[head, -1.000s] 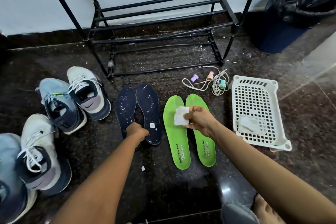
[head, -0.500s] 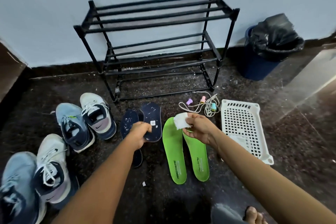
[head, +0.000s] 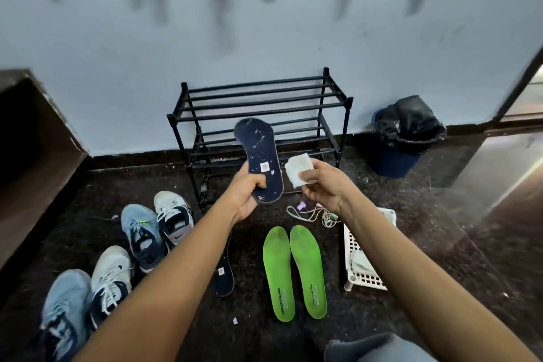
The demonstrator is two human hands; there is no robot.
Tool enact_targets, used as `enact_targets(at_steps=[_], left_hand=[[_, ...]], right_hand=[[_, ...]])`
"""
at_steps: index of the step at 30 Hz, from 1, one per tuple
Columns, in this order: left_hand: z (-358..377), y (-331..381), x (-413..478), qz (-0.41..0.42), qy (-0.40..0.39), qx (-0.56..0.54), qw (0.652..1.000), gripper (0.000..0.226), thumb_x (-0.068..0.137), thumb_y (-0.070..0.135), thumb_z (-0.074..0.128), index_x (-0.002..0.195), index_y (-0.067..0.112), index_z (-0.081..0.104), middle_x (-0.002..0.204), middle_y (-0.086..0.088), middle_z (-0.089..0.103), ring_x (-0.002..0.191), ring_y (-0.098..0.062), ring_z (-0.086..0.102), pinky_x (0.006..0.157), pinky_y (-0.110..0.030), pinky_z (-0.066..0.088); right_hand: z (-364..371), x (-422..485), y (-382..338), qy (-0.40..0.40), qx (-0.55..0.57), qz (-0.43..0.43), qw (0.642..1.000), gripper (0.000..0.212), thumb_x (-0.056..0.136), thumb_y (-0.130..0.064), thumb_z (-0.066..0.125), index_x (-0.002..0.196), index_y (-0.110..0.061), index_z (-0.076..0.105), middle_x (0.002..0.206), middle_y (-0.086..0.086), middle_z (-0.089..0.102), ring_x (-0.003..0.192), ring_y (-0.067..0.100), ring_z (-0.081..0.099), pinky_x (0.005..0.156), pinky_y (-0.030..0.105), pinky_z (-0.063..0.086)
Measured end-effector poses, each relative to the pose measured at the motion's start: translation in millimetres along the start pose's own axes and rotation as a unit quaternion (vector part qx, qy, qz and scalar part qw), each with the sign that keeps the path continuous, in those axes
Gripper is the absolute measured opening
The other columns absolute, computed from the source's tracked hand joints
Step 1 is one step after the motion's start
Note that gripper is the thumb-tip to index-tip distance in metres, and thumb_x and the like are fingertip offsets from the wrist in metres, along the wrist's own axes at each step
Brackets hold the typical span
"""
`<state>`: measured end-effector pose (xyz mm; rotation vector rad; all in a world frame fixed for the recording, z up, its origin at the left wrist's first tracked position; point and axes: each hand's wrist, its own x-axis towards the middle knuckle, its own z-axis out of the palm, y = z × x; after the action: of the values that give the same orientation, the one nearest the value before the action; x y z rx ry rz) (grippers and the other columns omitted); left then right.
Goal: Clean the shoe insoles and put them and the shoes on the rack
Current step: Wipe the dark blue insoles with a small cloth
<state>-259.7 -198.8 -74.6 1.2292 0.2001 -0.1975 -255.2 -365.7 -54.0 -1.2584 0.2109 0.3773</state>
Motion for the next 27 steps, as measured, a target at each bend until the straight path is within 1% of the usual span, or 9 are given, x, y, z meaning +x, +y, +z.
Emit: enact_targets(at_steps=[3, 6, 9, 13, 15, 17, 21, 24, 27], left_hand=[[14.8, 27.8, -28.2, 0.018, -0.043, -0.060, 0.997, 0.074, 0.072, -0.026, 0.020, 0.131, 0.009, 0.048, 0.107, -0.021, 0.063, 0.090, -0.032, 0.070, 0.078, -0.040, 0.059], [26.1, 44.8, -52.8, 0.025, -0.093, -0.120, 0.988, 0.076, 0.075, -0.024, 0.019, 0.136, 0.014, 0.045, 0.120, -0.025, 0.058, 0.099, -0.043, 0.068, 0.075, -0.057, 0.057], [38.7, 56.5, -76.5, 0.042, -0.094, -0.152, 0.983, 0.077, 0.077, -0.022, 0.018, 0.142, 0.012, 0.042, 0.120, -0.024, 0.060, 0.098, -0.038, 0.070, 0.071, -0.049, 0.059], [46.5, 62.4, -101.6, 0.067, -0.077, -0.157, 0.982, 0.072, 0.083, -0.016, 0.022, 0.144, 0.015, 0.041, 0.116, -0.021, 0.062, 0.088, -0.030, 0.072, 0.067, -0.041, 0.060], [48.4, 64.3, -111.8, 0.076, -0.082, -0.153, 0.982, 0.059, 0.089, -0.004, 0.028, 0.141, 0.018, 0.045, 0.111, -0.017, 0.066, 0.086, -0.029, 0.069, 0.069, -0.041, 0.058], [50.3, 68.2, -121.5, 0.075, -0.087, -0.149, 0.982, 0.041, 0.096, 0.015, 0.036, 0.134, 0.012, 0.051, 0.100, -0.013, 0.069, 0.080, -0.025, 0.065, 0.068, -0.038, 0.053], [48.4, 71.3, -136.2, 0.069, -0.094, -0.151, 0.982, 0.049, 0.101, 0.046, 0.035, 0.118, 0.007, 0.060, 0.096, -0.010, 0.068, 0.073, -0.020, 0.064, 0.066, -0.037, 0.045], [41.2, 69.6, -143.8, 0.074, -0.084, -0.179, 0.978, 0.049, 0.101, 0.048, 0.038, 0.115, 0.009, 0.063, 0.102, -0.013, 0.068, 0.078, -0.021, 0.062, 0.068, -0.037, 0.047], [35.5, 69.4, -149.3, 0.067, -0.078, -0.209, 0.973, 0.046, 0.100, 0.044, 0.039, 0.106, 0.006, 0.065, 0.097, -0.012, 0.067, 0.082, -0.022, 0.063, 0.075, -0.036, 0.050]], right_hand=[[6.0, -28.6, -26.5, 0.022, -0.002, -0.030, 0.999, 0.036, 0.086, 0.009, 0.044, 0.109, -0.013, 0.059, 0.084, 0.006, 0.063, 0.061, 0.012, 0.055, 0.045, 0.018, 0.038], [10.0, -52.3, -46.7, 0.052, 0.017, -0.053, 0.997, 0.034, 0.085, 0.010, 0.046, 0.112, -0.007, 0.058, 0.097, 0.015, 0.064, 0.072, 0.022, 0.059, 0.057, 0.029, 0.048], [16.9, -76.2, -62.2, 0.074, 0.043, -0.092, 0.992, 0.036, 0.083, 0.015, 0.048, 0.114, 0.000, 0.057, 0.103, 0.018, 0.062, 0.078, 0.026, 0.063, 0.055, 0.031, 0.057], [29.4, -109.0, -71.4, 0.114, -0.007, -0.179, 0.977, 0.032, 0.077, 0.015, 0.056, 0.098, -0.009, 0.061, 0.103, 0.017, 0.064, 0.087, 0.033, 0.065, 0.061, 0.033, 0.056], [36.9, -125.0, -68.0, 0.142, -0.057, -0.228, 0.962, 0.031, 0.073, 0.011, 0.061, 0.089, -0.015, 0.063, 0.096, 0.016, 0.069, 0.083, 0.032, 0.067, 0.065, 0.037, 0.055], [43.5, -139.6, -59.7, 0.158, -0.088, -0.265, 0.947, 0.028, 0.072, 0.004, 0.065, 0.089, -0.017, 0.064, 0.084, 0.010, 0.072, 0.076, 0.029, 0.069, 0.069, 0.040, 0.055], [48.2, -161.0, -44.9, 0.177, -0.205, -0.370, 0.889, 0.013, 0.077, -0.015, 0.068, 0.086, -0.024, 0.069, 0.078, -0.007, 0.071, 0.071, 0.009, 0.066, 0.067, 0.030, 0.054], [54.5, -169.4, -38.6, 0.180, -0.258, -0.452, 0.835, 0.006, 0.078, -0.018, 0.071, 0.083, -0.020, 0.072, 0.075, -0.010, 0.070, 0.070, 0.004, 0.064, 0.066, 0.024, 0.052], [65.1, -171.2, -29.2, 0.150, -0.344, -0.511, 0.774, 0.007, 0.077, -0.016, 0.072, 0.083, -0.019, 0.074, 0.074, -0.010, 0.070, 0.066, 0.004, 0.063, 0.062, 0.028, 0.052]])
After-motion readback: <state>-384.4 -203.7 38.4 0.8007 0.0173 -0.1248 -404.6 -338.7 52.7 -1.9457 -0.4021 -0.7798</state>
